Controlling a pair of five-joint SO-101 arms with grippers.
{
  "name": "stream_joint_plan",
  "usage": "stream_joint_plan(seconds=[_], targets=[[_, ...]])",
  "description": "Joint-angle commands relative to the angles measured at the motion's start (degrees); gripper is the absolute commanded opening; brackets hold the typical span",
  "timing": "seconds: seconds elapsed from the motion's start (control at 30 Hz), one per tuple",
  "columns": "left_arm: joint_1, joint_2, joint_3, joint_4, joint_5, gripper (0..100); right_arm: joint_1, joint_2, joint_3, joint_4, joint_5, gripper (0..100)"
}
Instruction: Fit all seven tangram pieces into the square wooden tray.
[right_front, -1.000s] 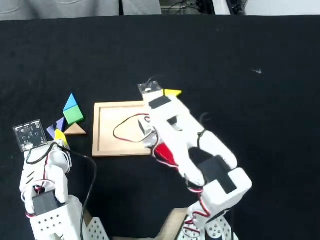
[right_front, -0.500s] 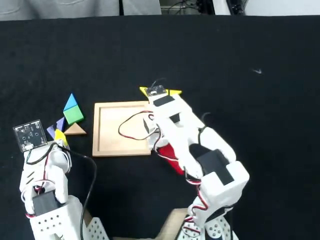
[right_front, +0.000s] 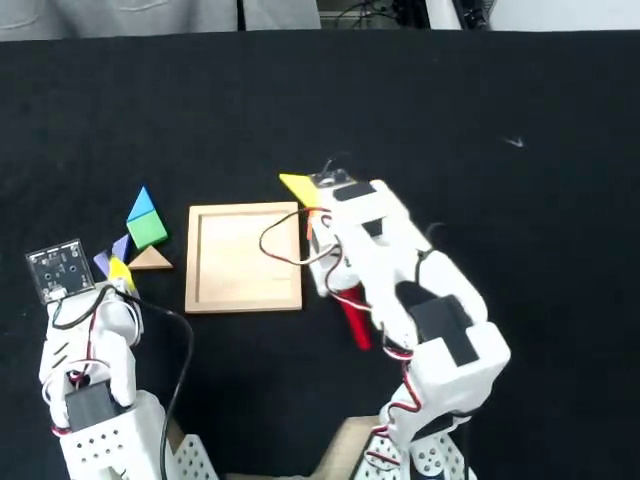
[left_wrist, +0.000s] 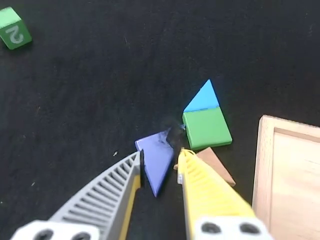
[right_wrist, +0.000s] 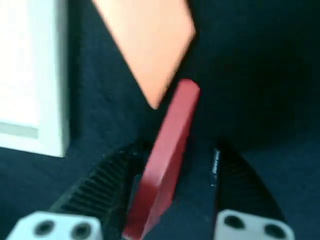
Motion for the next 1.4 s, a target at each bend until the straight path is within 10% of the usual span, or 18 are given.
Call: stream_joint_plan(seconds=[0.0,0.67,0.9,1.2,1.37], targets=[[0.04,-0.44,1.19,-2.2,0.35,13,1.93,-6.2,-1.27,3.16,0.62,23.4],[0.04,-0.44,1.19,-2.02,0.26,13,2.2,-12.79,4.53,1.58,1.14,1.2],[-0.04,-0.44,1.19,-2.02,0.53,13,5.1,-14.2,3.3,2.11,14.51,1.0],[-0.48,-0.44,1.19,-2.46,0.62,13,4.66,-35.21,-0.31,5.8,50.29,1.0],[-0.92,-0.44,0.13,-2.02,0.62,13,0.0,-38.29,-0.57,5.45,51.96,1.1]])
